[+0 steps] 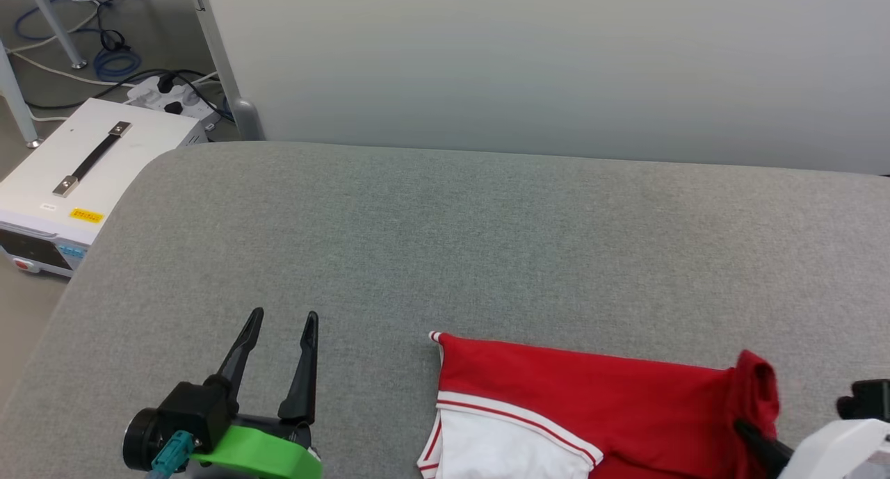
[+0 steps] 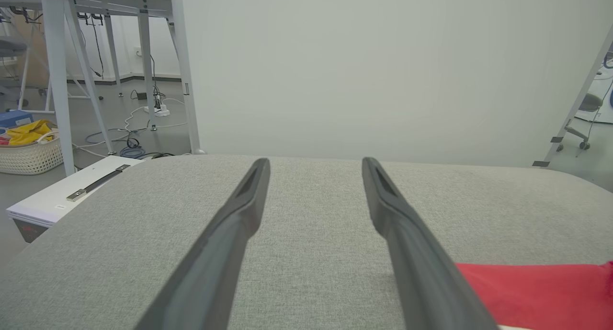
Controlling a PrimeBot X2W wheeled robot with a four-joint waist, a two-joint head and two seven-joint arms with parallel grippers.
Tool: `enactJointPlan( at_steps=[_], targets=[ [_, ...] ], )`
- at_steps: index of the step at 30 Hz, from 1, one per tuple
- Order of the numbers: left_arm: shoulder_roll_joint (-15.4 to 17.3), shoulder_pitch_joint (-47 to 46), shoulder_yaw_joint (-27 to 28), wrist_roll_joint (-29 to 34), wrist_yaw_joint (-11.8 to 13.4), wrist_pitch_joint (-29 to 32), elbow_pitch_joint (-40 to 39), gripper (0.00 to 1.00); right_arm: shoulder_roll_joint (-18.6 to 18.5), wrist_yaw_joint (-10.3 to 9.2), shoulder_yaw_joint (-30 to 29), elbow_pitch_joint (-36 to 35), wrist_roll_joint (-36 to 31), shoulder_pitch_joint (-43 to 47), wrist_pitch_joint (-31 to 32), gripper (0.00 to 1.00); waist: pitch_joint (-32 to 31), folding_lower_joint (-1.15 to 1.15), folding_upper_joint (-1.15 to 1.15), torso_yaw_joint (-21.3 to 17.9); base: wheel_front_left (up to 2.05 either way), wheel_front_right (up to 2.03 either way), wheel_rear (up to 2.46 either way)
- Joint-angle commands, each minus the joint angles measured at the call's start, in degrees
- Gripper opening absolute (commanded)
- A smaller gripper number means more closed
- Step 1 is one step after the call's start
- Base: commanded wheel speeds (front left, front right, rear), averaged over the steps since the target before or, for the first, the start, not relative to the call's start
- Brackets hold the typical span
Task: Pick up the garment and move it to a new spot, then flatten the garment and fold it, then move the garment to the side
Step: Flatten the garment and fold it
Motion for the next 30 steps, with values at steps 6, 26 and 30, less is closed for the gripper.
enactJointPlan(
  at_steps=[6, 26, 30],
  targets=[
    [0.80, 0.37, 1.23, -0.46, -0.17, -0.34, 0.35, 1.00, 6.58, -0.03, 5.97, -3.30, -1.09, -1.83, 4.12, 0.00, -0.23, 0.00, 0.00, 0.62, 0.00, 0.00, 0.00],
    [1.56, -0.73, 1.37, -2.00, -0.17, -0.34, 0.29, 1.00, 7.72, -0.03, 30.76, 19.24, 12.39, -15.59, -14.12, 0.00, 0.52, 0.00, 0.00, 4.61, 0.00, 0.00, 0.00],
    [1.43, -0.86, 1.35, -1.89, -0.17, -0.34, 0.43, 1.00, 7.72, -0.03, 33.89, 23.10, 13.57, -17.00, -17.80, 0.85, 0.87, 0.00, 0.00, 4.66, 0.00, 0.00, 0.00]
  ],
)
